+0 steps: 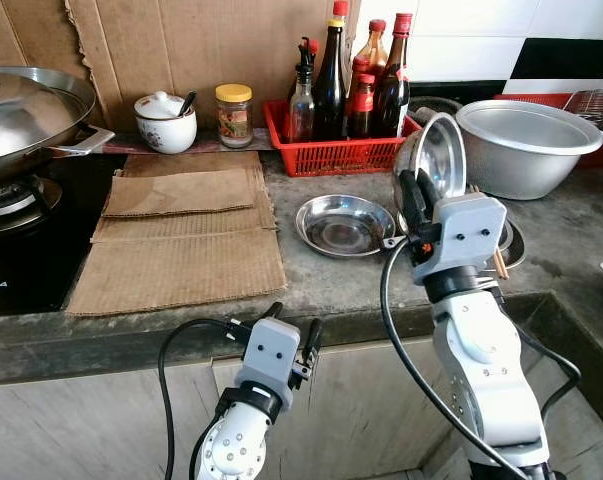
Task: Kitchen organization
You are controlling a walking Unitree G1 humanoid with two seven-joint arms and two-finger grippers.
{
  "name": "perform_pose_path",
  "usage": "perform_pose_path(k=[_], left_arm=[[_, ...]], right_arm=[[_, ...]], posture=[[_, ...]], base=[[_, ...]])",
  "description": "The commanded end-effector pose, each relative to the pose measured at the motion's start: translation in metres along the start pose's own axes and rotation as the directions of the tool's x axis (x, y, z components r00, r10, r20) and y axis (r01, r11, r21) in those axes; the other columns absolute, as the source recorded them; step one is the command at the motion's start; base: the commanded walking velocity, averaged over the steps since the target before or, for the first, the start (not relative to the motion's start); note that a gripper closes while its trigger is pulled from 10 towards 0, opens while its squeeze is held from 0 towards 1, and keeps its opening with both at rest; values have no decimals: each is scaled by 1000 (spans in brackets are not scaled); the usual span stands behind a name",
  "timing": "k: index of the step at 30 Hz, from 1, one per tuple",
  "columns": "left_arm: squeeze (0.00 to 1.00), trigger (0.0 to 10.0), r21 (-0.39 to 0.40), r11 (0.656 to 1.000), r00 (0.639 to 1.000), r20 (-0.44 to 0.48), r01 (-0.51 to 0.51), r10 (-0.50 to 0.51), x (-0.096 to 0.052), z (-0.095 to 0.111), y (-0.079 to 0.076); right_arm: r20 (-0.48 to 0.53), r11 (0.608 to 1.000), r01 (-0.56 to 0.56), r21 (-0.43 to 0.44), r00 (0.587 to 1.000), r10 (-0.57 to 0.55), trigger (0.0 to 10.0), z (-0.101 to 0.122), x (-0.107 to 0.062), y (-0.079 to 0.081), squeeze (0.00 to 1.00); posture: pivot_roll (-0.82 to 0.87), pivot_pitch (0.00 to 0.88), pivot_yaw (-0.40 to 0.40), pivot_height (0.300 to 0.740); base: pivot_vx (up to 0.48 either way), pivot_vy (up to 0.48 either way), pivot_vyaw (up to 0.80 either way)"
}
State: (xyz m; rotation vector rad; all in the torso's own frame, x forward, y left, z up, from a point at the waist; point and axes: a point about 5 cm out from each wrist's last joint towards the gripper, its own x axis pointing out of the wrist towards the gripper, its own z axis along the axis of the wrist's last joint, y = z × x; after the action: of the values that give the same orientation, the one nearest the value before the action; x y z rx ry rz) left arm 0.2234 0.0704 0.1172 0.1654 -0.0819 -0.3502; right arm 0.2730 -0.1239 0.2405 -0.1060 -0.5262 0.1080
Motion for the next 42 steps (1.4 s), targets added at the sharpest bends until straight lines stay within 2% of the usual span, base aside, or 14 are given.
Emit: perform_pose_path(k=[1, 7, 16, 25, 27, 32, 42], left_arm=[[0, 10000, 12, 1000, 1000, 2, 11, -11, 0, -1, -1], [0, 10000, 23, 1000, 999, 34, 12, -13, 1, 5, 0], [0, 10000, 27, 1000, 999, 32, 15, -16, 2, 4, -1], [0, 10000, 24, 1000, 999, 29, 17, -18, 0, 4, -2], [0, 10000, 24, 999, 999, 26, 21, -22, 0, 4, -2], [0, 10000, 24, 999, 999, 23, 23, -23, -2, 3, -2], [0, 10000, 26, 999, 1000, 17, 22, -23, -2, 2, -1]], right_arm=[[38, 1000, 18, -5, 999, -18, 0, 10, 2, -2, 0], [22, 999, 30, -16, 999, -30, 0, 7, -3, -3, 0], [2, 999, 36, -17, 999, -36, 0, 4, -6, -4, 0], [-141, 999, 41, 17, 989, -38, 0, -18, -35, -5, 0], [-190, 999, 40, 26, 981, -35, 0, -24, -47, -4, 0], [-240, 999, 38, 36, 970, -28, 0, -32, -59, -1, 0], [-295, 997, 68, 40, 954, -53, 0, -40, -72, 0, 0]], posture=[[183, 0, -54, 740], [183, 0, -53, 740], [181, 0, -52, 740], [176, 0, -51, 740], [176, 0, -51, 740], [176, 0, -48, 740], [176, 0, -46, 740]], base=[[-259, 0, 0], [-270, 0, 0], [-281, 0, 0], [-281, 0, 0], [-281, 0, 0], [-280, 0, 0], [-281, 0, 0]])
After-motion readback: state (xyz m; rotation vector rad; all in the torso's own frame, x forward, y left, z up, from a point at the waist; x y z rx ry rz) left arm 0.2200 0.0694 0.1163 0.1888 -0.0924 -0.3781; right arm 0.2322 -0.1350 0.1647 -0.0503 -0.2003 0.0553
